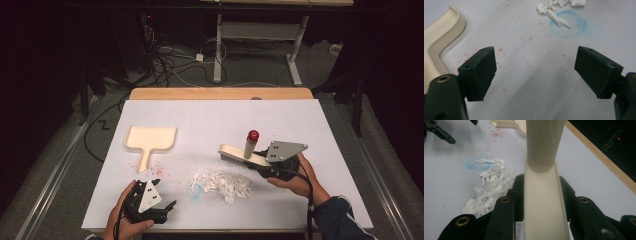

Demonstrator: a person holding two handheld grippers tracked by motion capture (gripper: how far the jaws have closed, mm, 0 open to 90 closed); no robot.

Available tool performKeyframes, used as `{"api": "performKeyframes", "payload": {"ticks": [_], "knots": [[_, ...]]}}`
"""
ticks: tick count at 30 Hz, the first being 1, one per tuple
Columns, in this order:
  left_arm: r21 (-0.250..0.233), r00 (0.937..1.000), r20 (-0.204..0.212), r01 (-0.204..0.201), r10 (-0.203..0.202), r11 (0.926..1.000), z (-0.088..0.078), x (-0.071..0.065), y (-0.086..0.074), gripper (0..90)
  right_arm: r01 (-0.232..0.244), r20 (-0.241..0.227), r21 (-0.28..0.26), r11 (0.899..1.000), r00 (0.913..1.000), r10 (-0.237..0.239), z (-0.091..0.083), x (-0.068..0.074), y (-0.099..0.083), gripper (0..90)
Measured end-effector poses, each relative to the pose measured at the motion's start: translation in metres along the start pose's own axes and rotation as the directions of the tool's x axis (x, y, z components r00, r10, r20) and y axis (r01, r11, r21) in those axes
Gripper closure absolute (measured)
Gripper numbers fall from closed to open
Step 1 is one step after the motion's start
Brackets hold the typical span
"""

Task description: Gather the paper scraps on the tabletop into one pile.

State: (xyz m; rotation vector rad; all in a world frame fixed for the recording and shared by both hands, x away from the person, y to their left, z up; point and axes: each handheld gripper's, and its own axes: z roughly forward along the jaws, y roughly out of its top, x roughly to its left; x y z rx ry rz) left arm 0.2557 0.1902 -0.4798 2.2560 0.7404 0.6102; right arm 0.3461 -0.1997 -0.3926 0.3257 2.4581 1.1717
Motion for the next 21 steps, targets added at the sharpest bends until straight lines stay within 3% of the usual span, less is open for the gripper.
{"api": "performKeyframes", "payload": {"ticks": [3, 7, 10, 14, 21], "knots": [[-0.002, 1.0000, -0.007, -0.003, 0.003, 1.0000, -0.001, 0.000, 0.000, 16.8, -0.013, 0.025, 0.008, 1.000, 0.9996, 0.012, -0.010, 0.006, -0.001, 68.1], [-0.007, 0.9998, -0.019, 0.003, -0.003, 1.0000, -0.004, 0.001, 0.000, 16.8, -0.037, 0.005, -0.038, 0.999, 0.9993, 0.037, -0.020, 0.019, -0.001, 68.2], [-0.017, 0.9992, -0.039, 0.010, -0.011, 0.9998, -0.007, 0.002, -0.001, 16.8, -0.053, -0.040, -0.057, 0.997, 0.9979, 0.050, -0.020, 0.031, 0.002, 68.2], [-0.024, 0.9978, -0.063, 0.020, -0.021, 0.9995, -0.011, 0.006, -0.003, 16.8, -0.084, -0.120, -0.047, 0.995, 0.9897, 0.078, -0.007, 0.050, 0.012, 68.2], [-0.026, 0.9968, -0.075, 0.026, -0.028, 0.9993, -0.013, 0.008, -0.005, 16.8, -0.113, -0.212, 0.060, 0.992, 0.9694, 0.123, 0.027, 0.080, 0.018, 68.2]]}}
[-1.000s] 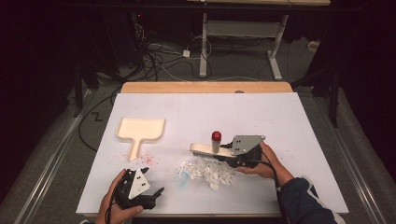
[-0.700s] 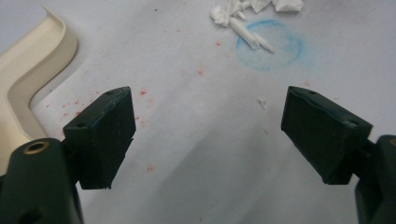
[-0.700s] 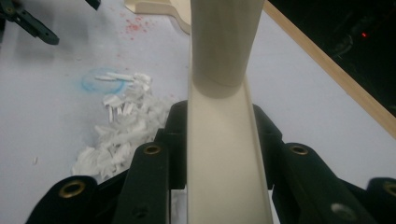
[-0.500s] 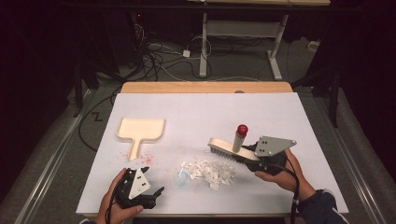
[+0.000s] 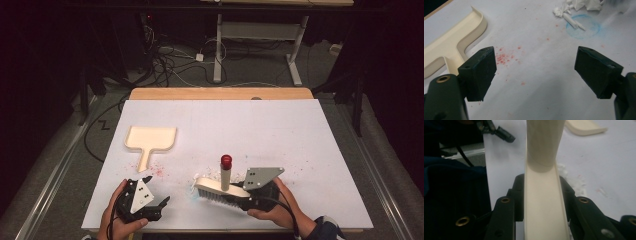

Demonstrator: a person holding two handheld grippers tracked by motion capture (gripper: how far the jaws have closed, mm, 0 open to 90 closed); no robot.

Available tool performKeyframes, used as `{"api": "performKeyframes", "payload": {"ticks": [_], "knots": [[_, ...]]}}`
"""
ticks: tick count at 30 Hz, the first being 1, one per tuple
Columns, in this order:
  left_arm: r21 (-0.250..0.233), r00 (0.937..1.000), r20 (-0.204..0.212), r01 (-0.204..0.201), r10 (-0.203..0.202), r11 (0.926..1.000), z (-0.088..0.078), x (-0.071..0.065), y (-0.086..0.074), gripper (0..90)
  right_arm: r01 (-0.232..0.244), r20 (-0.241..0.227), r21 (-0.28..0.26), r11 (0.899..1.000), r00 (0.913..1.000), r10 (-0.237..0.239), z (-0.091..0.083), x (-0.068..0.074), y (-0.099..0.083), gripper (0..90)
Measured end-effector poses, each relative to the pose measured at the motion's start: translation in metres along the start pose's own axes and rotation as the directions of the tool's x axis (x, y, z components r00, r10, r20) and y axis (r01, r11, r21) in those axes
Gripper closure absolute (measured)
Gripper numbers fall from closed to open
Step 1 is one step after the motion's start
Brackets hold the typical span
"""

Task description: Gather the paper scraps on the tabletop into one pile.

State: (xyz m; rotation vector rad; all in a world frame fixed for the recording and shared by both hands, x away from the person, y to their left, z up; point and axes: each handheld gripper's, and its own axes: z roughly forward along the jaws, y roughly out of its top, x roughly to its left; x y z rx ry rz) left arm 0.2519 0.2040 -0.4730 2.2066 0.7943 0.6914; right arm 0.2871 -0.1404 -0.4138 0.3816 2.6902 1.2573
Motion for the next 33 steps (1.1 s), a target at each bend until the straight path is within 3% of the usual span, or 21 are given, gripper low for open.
{"api": "performKeyframes", "payload": {"ticks": [3, 6, 9, 13, 16, 20, 22, 25, 27, 29, 31, 32, 33], "knots": [[0.004, 1.0000, 0.006, -0.007, 0.007, 1.0000, 0.001, -0.001, 0.000, 16.8, 0.028, -0.019, 0.043, 0.999, 0.9995, -0.027, 0.014, 0.003, -0.002, 68.2], [0.006, 0.9999, 0.015, -0.008, 0.008, 1.0000, 0.003, -0.002, 0.001, 16.8, 0.032, -0.030, 0.041, 0.999, 0.9991, -0.030, 0.022, 0.000, -0.002, 68.2], [0.013, 0.9994, 0.028, -0.022, 0.022, 0.9997, 0.006, -0.005, 0.003, 16.8, 0.053, 0.012, 0.044, 0.998, 0.9985, -0.053, 0.026, -0.009, 0.001, 68.2], [0.019, 0.9987, 0.043, -0.030, 0.029, 0.9994, 0.009, -0.007, 0.003, 16.8, 0.022, 0.030, 0.038, 0.999, 0.9993, -0.023, 0.026, -0.023, 0.000, 68.2], [0.022, 0.9980, 0.051, -0.037, 0.036, 0.9990, 0.010, -0.008, 0.003, 16.8, 0.015, 0.054, 0.022, 1.000, 0.9984, -0.016, 0.020, -0.028, 0.000, 68.2], [0.024, 0.9977, 0.055, -0.042, 0.040, 0.9988, 0.010, -0.010, 0.004, 16.8, 0.001, 0.048, -0.017, 1.000, 0.9988, 0.000, 0.006, -0.029, 0.003, 68.1], [0.025, 0.9977, 0.052, -0.044, 0.043, 0.9987, 0.010, -0.010, 0.004, 16.8, 0.004, 0.075, -0.035, 0.999, 0.9971, -0.002, -0.006, -0.026, 0.005, 68.1], [0.025, 0.9978, 0.052, -0.041, 0.040, 0.9988, 0.010, -0.010, 0.004, 16.8, -0.033, 0.130, -0.078, 0.996, 0.9905, 0.043, -0.028, -0.025, 0.004, 68.1], [0.026, 0.9980, 0.051, -0.039, 0.038, 0.9989, 0.009, -0.010, 0.004, 16.8, -0.037, 0.218, -0.086, 0.996, 0.9744, 0.055, -0.041, -0.022, 0.002, 68.1], [0.024, 0.9980, 0.050, -0.040, 0.039, 0.9989, 0.009, -0.010, 0.004, 16.8, -0.049, 0.336, -0.081, 0.995, 0.9388, 0.074, -0.050, -0.022, -0.002, 68.1], [0.021, 0.9980, 0.052, -0.037, 0.036, 0.9991, 0.009, -0.010, 0.004, 16.8, -0.088, 0.404, -0.070, 0.994, 0.9084, 0.109, -0.052, -0.026, -0.009, 68.2], [0.021, 0.9979, 0.052, -0.040, 0.039, 0.9990, 0.009, -0.010, 0.005, 16.8, -0.122, 0.437, -0.060, 0.991, 0.8889, 0.136, -0.051, -0.030, -0.016, 68.1], [0.019, 0.9979, 0.053, -0.038, 0.037, 0.9991, 0.009, -0.010, 0.005, 16.8, -0.141, 0.458, -0.053, 0.989, 0.8763, 0.149, -0.049, -0.033, -0.019, 68.2]]}}
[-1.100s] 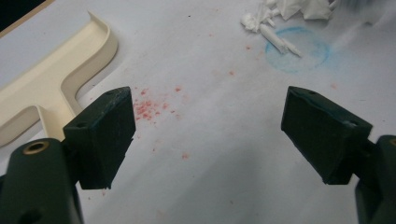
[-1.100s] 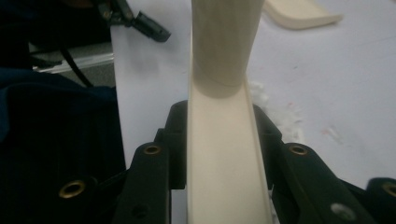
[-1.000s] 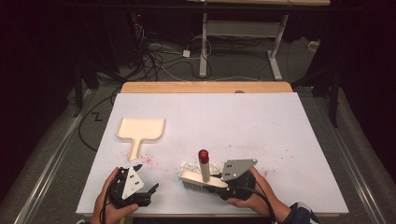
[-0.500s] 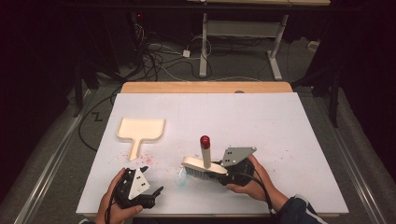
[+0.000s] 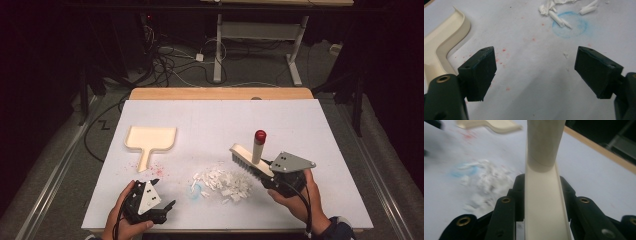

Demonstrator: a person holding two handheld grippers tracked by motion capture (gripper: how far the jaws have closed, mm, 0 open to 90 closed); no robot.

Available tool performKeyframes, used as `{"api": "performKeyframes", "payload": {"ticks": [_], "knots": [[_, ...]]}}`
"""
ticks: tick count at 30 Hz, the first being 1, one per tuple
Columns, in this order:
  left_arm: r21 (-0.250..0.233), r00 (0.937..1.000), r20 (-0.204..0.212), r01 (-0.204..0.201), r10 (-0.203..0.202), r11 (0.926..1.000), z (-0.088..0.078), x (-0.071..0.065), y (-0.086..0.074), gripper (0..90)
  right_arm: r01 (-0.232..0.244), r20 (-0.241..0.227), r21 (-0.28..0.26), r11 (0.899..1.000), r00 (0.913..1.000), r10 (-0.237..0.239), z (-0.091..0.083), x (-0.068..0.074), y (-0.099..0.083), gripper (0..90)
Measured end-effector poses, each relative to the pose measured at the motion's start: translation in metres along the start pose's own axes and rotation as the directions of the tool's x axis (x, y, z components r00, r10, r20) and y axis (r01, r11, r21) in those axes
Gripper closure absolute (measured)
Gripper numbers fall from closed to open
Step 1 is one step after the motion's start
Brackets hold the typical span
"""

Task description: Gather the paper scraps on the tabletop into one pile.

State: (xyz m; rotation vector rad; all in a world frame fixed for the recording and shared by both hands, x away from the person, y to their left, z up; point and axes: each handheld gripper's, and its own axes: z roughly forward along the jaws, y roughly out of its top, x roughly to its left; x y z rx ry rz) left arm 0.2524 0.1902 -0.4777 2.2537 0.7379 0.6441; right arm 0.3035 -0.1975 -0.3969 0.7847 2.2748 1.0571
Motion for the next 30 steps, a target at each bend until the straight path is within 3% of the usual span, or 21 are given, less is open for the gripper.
{"api": "performKeyframes", "payload": {"ticks": [3, 6, 8, 14, 19, 22, 27, 30], "knots": [[-0.002, 1.0000, 0.002, 0.000, 0.000, 1.0000, 0.000, 0.000, 0.000, 16.8, -0.046, 0.070, 0.070, 0.996, 0.9967, 0.041, 0.013, -0.006, -0.013, 68.1], [-0.001, 1.0000, 0.004, -0.002, 0.002, 1.0000, 0.000, 0.000, 0.000, 16.8, -0.124, 0.074, 0.089, 0.988, 0.9903, 0.118, 0.025, -0.005, -0.022, 68.2], [-0.001, 1.0000, 0.006, -0.002, 0.002, 1.0000, 0.000, 0.000, 0.000, 16.8, -0.149, 0.063, 0.076, 0.986, 0.9875, 0.144, 0.030, 0.003, -0.023, 68.1], [-0.004, 0.9999, 0.010, -0.006, 0.006, 1.0000, -0.001, -0.001, 0.001, 16.8, -0.122, 0.085, 0.066, 0.990, 0.9895, 0.116, 0.050, 0.040, -0.010, 67.6], [-0.006, 0.9999, 0.009, -0.006, 0.006, 1.0000, -0.001, 0.000, 0.000, 16.8, -0.143, 0.061, 0.028, 0.989, 0.9882, 0.141, 0.064, 0.053, 0.006, 67.9], [-0.008, 0.9999, 0.010, -0.005, 0.005, 1.0000, -0.001, -0.001, 0.000, 16.8, -0.122, 0.082, 0.007, 0.993, 0.9893, 0.121, 0.072, 0.057, 0.013, 68.1], [-0.001, 1.0000, 0.009, -0.004, 0.004, 1.0000, -0.001, 0.000, -0.001, 16.8, -0.111, 0.075, -0.034, 0.993, 0.9907, 0.113, 0.060, 0.047, 0.017, 68.1], [-0.001, 1.0000, 0.006, -0.006, 0.006, 1.0000, 0.000, -0.001, 0.000, 16.8, -0.137, 0.052, -0.068, 0.988, 0.9887, 0.141, 0.042, 0.034, 0.016, 68.1]]}}
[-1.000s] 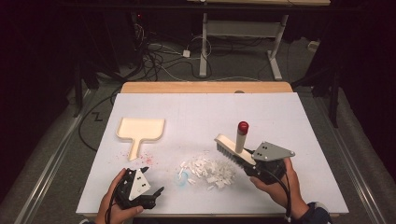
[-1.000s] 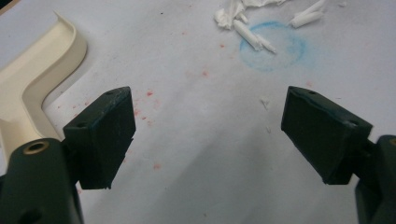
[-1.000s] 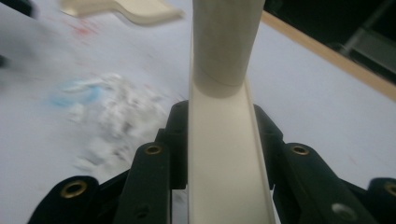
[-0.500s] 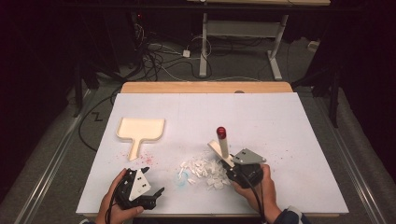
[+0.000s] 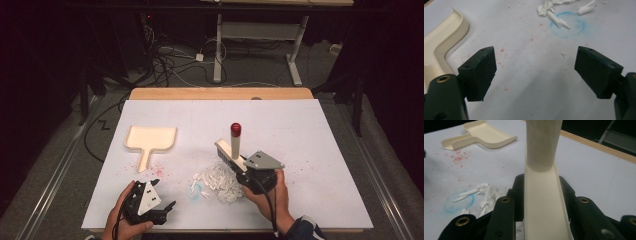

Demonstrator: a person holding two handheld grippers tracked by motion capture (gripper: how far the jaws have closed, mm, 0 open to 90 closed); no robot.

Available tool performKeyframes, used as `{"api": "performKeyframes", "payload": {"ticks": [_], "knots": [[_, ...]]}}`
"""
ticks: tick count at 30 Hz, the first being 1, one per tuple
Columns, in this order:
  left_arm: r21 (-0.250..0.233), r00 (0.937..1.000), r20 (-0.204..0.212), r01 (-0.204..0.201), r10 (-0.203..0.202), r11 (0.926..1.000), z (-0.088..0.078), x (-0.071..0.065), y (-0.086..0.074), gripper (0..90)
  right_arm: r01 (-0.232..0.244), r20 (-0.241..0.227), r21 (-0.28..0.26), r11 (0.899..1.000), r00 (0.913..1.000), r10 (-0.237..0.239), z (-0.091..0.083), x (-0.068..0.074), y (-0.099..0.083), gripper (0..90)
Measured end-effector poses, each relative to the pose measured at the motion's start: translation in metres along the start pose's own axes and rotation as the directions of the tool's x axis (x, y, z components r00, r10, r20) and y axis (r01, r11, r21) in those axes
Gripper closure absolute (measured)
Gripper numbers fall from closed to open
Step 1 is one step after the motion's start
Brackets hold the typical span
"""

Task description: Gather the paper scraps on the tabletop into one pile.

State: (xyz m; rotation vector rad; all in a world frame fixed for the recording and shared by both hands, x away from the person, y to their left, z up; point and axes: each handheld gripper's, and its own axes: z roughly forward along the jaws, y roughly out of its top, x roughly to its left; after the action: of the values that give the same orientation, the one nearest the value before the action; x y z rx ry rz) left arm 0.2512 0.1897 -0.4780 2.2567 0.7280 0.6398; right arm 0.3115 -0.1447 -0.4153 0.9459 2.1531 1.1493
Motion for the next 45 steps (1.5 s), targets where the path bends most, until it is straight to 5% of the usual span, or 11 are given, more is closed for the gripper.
{"api": "performKeyframes", "payload": {"ticks": [7, 16, 21, 27, 37, 42, 45], "knots": [[0.006, 1.0000, -0.001, 0.000, 0.000, 1.0000, 0.000, 0.000, 0.000, 16.8, 0.005, -0.066, 0.008, 1.000, 0.9978, -0.004, -0.041, -0.029, -0.009, 68.1], [0.011, 1.0000, 0.001, -0.005, 0.005, 0.9999, 0.000, -0.001, 0.000, 16.8, 0.057, -0.152, 0.155, 0.986, 0.9879, -0.034, -0.088, -0.043, -0.046, 68.1], [0.019, 0.9998, 0.004, -0.019, 0.019, 0.9996, 0.002, -0.003, 0.002, 16.8, 0.081, -0.282, 0.187, 0.979, 0.9590, -0.025, -0.087, -0.028, -0.056, 68.2], [0.018, 0.9998, 0.008, -0.017, 0.017, 0.9997, 0.002, -0.002, 0.001, 16.9, 0.155, -0.326, 0.179, 0.971, 0.9411, -0.091, -0.066, -0.005, -0.046, 68.2], [0.017, 0.9997, 0.012, -0.020, 0.020, 0.9997, 0.002, -0.002, 0.000, 16.9, 0.168, -0.332, 0.120, 0.978, 0.9357, -0.120, -0.041, 0.013, -0.022, 68.2], [0.020, 0.9997, 0.013, -0.019, 0.018, 0.9996, 0.003, -0.002, 0.000, 16.9, 0.163, -0.335, 0.081, 0.983, 0.9337, -0.127, -0.050, 0.008, -0.013, 68.0], [0.018, 0.9999, 0.007, -0.014, 0.014, 0.9997, 0.003, -0.003, 0.001, 16.9, 0.143, -0.317, 0.042, 0.989, 0.9404, -0.122, -0.062, 0.002, -0.007, 68.0]]}}
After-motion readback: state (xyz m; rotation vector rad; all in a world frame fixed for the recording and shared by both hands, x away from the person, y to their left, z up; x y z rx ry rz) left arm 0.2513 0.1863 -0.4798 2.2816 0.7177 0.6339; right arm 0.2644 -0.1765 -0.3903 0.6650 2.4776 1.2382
